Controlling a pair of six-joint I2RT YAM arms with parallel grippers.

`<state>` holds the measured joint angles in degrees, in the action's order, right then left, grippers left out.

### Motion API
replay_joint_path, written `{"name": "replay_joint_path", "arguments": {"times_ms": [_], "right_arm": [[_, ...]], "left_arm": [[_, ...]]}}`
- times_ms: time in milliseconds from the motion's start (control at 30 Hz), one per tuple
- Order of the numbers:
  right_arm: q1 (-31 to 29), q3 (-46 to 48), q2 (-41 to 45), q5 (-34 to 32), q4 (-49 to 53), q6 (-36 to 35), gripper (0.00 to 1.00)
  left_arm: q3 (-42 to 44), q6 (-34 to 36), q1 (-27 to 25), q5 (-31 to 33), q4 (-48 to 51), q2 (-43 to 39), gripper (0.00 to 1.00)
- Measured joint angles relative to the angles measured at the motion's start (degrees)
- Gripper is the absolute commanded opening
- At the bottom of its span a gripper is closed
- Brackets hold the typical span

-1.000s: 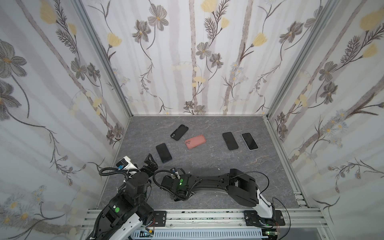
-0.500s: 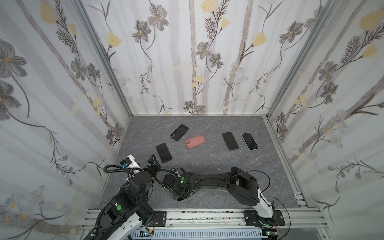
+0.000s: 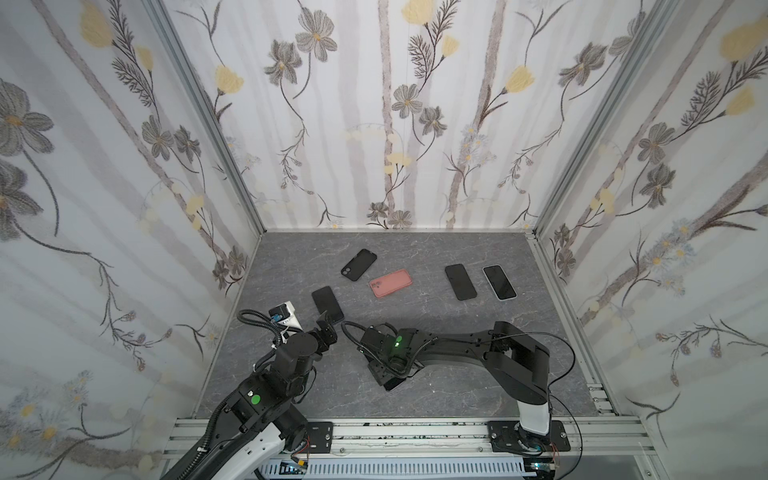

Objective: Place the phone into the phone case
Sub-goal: 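Grasp the purple-edged phone with the right gripper and lift it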

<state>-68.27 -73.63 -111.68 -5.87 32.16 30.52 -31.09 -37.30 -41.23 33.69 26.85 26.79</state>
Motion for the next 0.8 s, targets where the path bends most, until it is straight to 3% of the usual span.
{"name": "replay_joint_path", "arguments": {"times_ms": [467, 800], "right_arm": [[7.3, 12.8, 12.0, 4.5, -7.0, -11.1, 0.55], [8.6, 18.8, 21.1, 4.7, -11.8, -13.5, 0.53]], "left_arm": [[-9.5, 4.0, 2.9, -20.5, -1.5, 23.6, 0.94], [-12.5, 6.3, 8.4, -38.4, -5.5, 32.8, 0.91]]}}
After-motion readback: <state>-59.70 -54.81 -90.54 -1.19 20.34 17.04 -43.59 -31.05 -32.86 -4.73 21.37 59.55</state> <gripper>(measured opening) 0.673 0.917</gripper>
